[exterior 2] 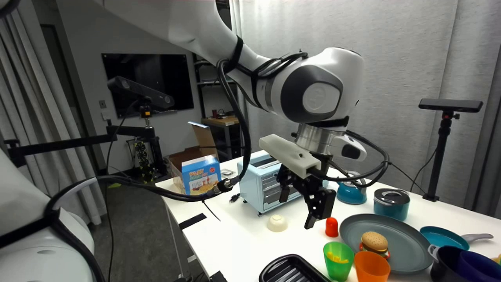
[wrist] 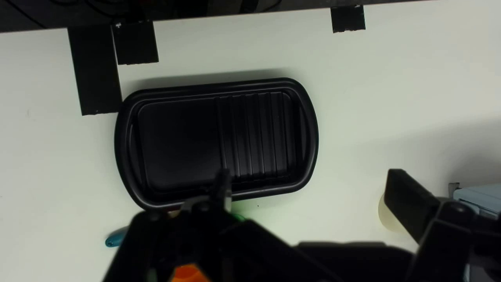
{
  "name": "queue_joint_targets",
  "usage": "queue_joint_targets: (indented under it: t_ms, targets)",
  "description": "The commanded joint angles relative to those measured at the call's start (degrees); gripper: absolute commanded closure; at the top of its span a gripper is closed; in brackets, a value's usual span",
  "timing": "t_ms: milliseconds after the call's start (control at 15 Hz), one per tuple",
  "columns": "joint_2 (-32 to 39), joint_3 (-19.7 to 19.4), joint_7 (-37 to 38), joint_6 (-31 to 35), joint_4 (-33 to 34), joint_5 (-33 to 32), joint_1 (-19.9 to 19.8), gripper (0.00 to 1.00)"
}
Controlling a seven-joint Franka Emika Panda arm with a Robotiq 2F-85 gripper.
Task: Take the burger toy off the plate
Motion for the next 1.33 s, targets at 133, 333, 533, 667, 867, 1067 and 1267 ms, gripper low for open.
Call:
queue_joint_targets:
  t_ms: [133, 333, 533, 667, 867, 1067, 1267]
  targets:
    - [-0.1, 1.1, 0.2, 1.9, -0.4, -0.6, -0.6, 0.00]
    - [0.4, 1.6, 0.1, 3.7, -0.1, -0.8, -0.4, 0.00]
    - [1.7, 2.3, 0.4, 7.2, 0.4, -1.7, -0.4, 0.00]
    - [2.8, 2.7, 0.7, 9.7, 0.9, -2.4, -0.4, 0.00]
    - [4.8, 3.0, 1.3, 13.1, 1.7, -3.2, -0.4, 0.00]
    - [6.7, 3.2, 1.7, 15.9, 2.7, -4.3, -0.4, 0.00]
    - [8.9, 3.2, 2.5, 17.8, 4.4, -5.9, -0.5, 0.00]
